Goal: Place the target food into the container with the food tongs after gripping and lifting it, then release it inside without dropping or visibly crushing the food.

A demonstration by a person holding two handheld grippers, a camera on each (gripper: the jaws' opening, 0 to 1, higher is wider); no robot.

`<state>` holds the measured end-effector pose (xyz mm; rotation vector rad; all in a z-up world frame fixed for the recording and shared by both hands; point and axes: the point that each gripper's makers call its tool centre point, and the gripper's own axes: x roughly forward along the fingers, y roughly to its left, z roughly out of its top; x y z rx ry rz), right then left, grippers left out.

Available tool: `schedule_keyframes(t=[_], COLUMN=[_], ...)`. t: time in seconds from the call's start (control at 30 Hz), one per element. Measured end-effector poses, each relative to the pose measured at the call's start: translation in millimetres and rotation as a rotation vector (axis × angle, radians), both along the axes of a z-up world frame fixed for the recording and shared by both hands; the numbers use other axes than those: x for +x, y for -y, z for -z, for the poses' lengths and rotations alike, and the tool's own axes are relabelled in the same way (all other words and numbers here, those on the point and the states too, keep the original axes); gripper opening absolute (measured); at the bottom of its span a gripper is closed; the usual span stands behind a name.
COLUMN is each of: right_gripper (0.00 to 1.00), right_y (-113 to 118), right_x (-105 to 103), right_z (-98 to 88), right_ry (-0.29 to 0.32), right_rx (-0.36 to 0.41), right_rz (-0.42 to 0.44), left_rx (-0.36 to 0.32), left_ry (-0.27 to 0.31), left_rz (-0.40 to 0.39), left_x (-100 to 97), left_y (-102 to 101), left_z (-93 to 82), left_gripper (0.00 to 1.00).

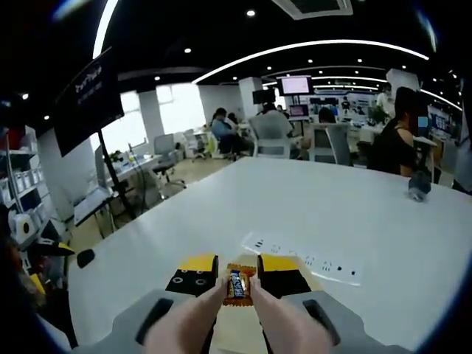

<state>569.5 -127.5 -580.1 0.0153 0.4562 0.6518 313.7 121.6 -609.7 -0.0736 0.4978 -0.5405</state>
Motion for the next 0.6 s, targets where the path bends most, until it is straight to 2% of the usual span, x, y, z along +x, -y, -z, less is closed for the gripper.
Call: schedule_keyframes(t=[0.13, 0.3, 0.47, 0.53, 0.6], right_gripper=[0.20, 0.20, 0.20, 0.20, 0.20], right_y=[-3.4, -7.4, -11.0, -14.5, -15.8], right_x=[2.5, 3.0, 3.7, 3.8, 4.2], right_z=[1.2, 13.5, 31.4, 51.4, 58.4], right_ry=[-0.001, -0.022, -0.045, -0.073, -0.085], right_rx=[-0.004, -0.024, -0.039, -0.060, -0.063], right_rz=[-0.001, -0.011, -0.017, -0.021, -0.023], left_rx=[0.008, 0.010, 0.004, -0.006, -0.006], left_ry=[-0.005, -0.007, -0.009, -0.017, -0.022], left_rz=[-0.009, -0.031, -0.049, -0.078, -0.088], left_x=[-4.5, -7.4, -12.7, -17.2, -19.5], left_y=[-5.4, -11.8, -13.5, -18.8, -21.0], left_z=[1.5, 1.3, 0.7, 1.6, 2.4], left_gripper=[0.97, 0.97, 0.98, 0.98, 0.98])
